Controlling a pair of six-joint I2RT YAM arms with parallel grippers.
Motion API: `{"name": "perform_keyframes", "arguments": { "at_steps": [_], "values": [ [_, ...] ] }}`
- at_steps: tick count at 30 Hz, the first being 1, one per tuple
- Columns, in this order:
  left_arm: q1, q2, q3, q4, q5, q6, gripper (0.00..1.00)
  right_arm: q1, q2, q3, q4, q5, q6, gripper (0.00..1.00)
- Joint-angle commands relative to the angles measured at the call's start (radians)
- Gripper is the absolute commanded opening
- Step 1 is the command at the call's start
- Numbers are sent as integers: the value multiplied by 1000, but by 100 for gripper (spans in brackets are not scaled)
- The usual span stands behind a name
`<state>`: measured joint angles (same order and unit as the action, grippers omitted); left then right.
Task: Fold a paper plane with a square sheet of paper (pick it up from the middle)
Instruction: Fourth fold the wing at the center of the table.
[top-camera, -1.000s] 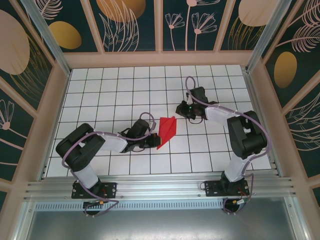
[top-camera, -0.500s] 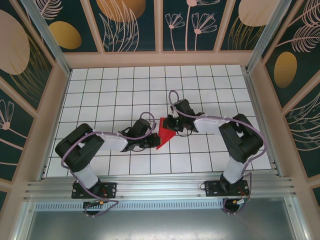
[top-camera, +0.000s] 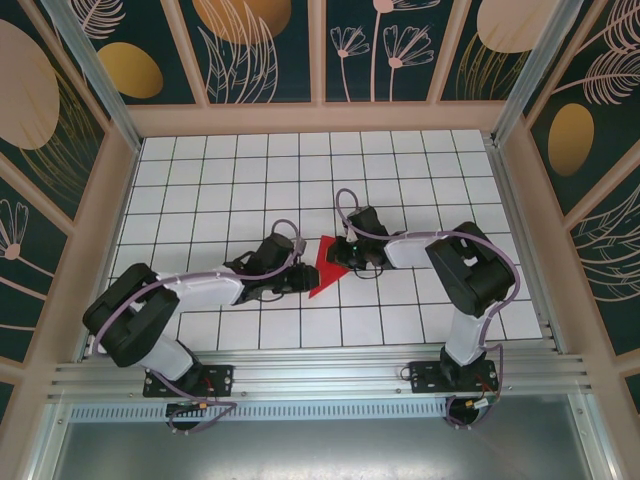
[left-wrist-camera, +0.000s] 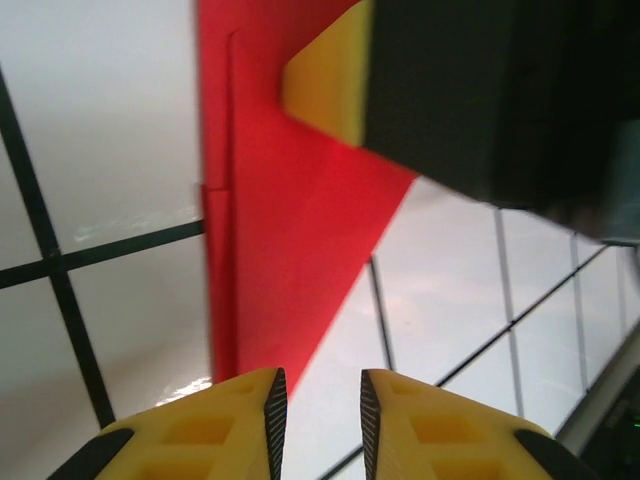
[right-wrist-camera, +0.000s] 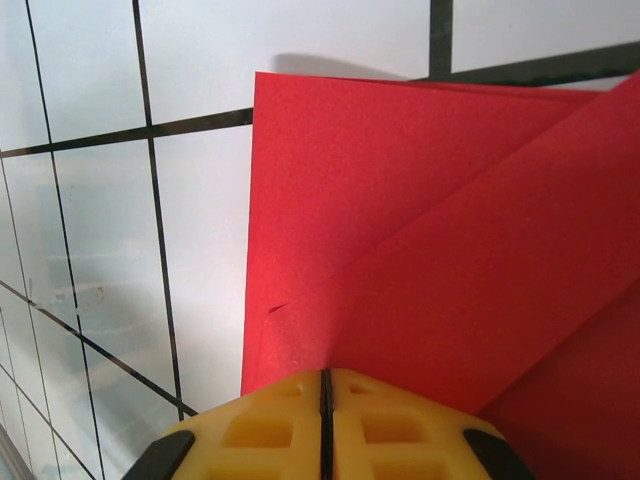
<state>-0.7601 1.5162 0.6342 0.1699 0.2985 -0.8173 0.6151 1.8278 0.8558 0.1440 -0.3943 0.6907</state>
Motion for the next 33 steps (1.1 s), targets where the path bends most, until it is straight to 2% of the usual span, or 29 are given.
{"name": "perform_keyframes", "arguments": {
  "at_steps": [1,10,17,26,33],
  "values": [
    [9,-59,51,-44,-42,-3,27,4,30,-36,-43,37,10,11],
    [31,37,124,-10,-71,-23,8,4,16,-35,-25,23,23,11],
    [31,152,141,66,-13,-31,4,3,4,-37,-18,15,30,11],
    [31,281,123,80,-24,-32,1,3,-16,-15,-22,-6,31,12],
    [30,297,91,33,-57,-9,0,4,-106,-7,-49,6,33,13]
  ]
}}
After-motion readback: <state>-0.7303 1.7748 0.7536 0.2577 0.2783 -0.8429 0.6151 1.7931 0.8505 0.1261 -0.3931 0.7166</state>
